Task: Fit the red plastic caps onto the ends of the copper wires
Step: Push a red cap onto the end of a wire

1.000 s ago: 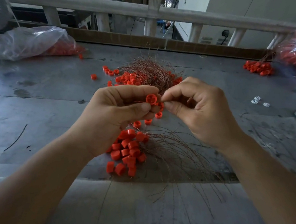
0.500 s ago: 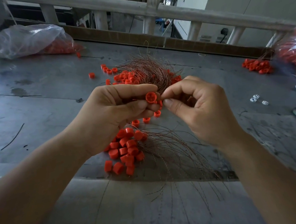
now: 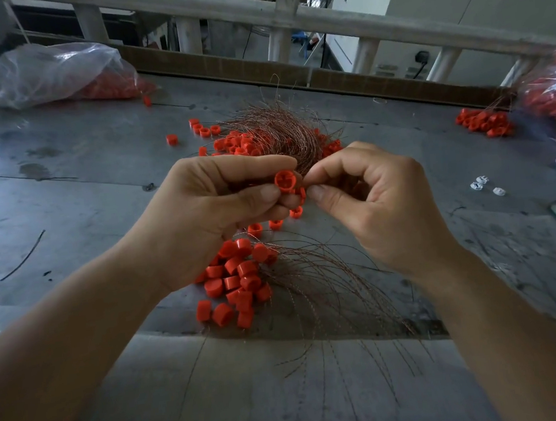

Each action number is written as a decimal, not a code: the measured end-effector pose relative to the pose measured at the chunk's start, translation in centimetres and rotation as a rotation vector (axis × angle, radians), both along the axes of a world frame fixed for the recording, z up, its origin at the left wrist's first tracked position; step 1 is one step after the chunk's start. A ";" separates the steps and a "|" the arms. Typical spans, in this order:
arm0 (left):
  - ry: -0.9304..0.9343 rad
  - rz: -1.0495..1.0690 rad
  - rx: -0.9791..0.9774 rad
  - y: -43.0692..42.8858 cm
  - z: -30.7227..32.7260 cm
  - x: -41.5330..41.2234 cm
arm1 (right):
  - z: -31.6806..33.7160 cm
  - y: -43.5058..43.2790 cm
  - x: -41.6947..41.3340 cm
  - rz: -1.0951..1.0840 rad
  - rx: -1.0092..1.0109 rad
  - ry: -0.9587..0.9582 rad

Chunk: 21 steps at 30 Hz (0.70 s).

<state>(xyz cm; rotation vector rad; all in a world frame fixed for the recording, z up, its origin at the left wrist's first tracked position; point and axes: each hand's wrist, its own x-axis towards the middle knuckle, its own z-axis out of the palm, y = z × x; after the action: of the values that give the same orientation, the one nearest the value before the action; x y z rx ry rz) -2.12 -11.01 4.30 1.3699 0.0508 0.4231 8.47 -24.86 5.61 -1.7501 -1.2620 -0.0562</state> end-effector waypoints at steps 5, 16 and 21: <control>0.009 0.002 0.027 0.2 -0.1 -0.1 | 0.1 0.0 -0.1 -0.001 0.001 0.002; -0.008 0.004 0.016 0.2 -0.1 -0.1 | 0.2 0.0 0.0 0.088 0.061 0.114; -0.040 -0.047 -0.046 0.3 -0.1 -0.3 | 0.2 -0.1 0.1 0.139 0.084 0.248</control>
<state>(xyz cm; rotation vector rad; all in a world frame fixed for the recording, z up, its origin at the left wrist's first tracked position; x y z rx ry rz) -2.37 -10.72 4.23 1.3143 -0.0047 0.4073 8.61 -24.94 5.82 -1.5412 -1.1777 0.1805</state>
